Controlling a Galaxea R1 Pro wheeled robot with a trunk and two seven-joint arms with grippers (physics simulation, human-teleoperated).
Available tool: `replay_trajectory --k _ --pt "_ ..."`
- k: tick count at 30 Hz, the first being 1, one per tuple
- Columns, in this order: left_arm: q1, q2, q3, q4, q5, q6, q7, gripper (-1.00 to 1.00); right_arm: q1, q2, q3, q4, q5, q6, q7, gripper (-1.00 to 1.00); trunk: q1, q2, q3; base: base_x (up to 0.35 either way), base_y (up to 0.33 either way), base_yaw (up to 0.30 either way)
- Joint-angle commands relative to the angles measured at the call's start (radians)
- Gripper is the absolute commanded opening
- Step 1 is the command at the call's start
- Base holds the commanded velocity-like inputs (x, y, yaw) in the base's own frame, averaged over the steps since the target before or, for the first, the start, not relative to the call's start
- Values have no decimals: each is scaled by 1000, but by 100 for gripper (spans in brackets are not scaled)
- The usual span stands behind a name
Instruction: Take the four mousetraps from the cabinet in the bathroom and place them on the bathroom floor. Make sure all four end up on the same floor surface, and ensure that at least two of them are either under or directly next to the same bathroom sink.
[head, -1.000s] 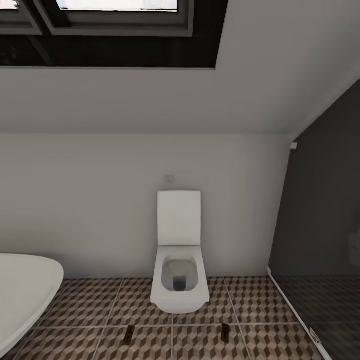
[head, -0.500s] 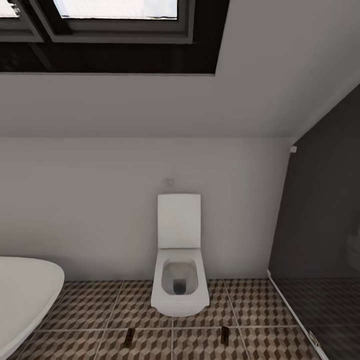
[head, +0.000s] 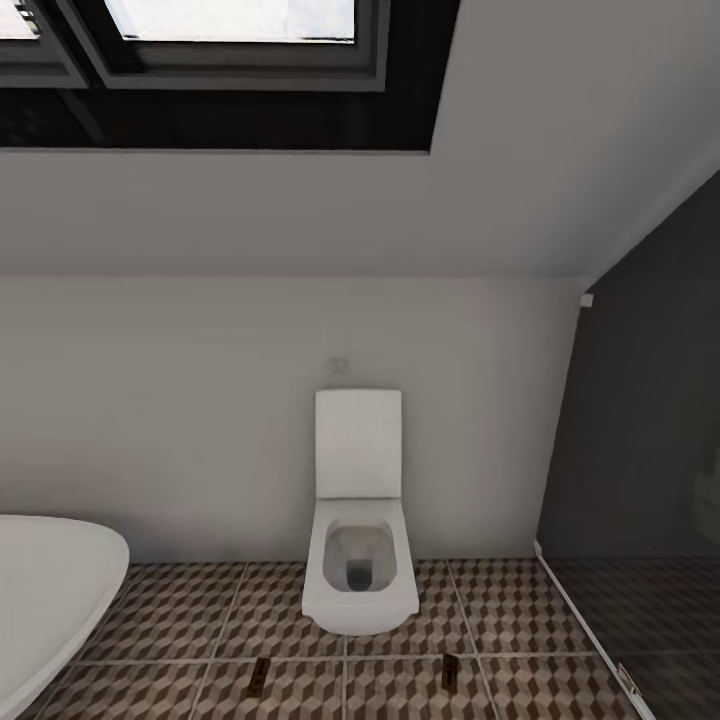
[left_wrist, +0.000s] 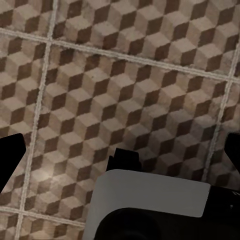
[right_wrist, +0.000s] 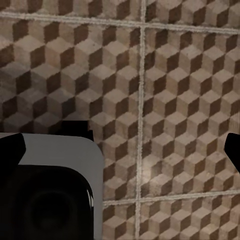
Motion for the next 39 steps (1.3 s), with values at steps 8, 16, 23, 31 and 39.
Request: replay_trajectory --k 8,16,23,31,39 --pt "-1 2 1 -10 1 -4 2 100 -1 -4 -1 -1 13 -8 -4 100 0 -1 -1 0 0 0" --pt "-1 0 3 -16 1 -5 3 100 -1 1 0 -10 16 -10 -4 100 0 -1 -1 0 0 0" --pt "-1 -2 1 -15 -3 -3 3 100 -1 5 0 -12 16 -10 -4 100 0 -1 -1 0 0 0" --pt "-1 -5 0 -14 -5 -3 3 100 -1 6 -1 -13 14 -9 -4 100 0 -1 -1 0 0 0" --pt "-1 -9 0 -16 -6 -4 3 100 -1 6 0 -13 16 -9 -4 100 0 -1 -1 0 0 0"
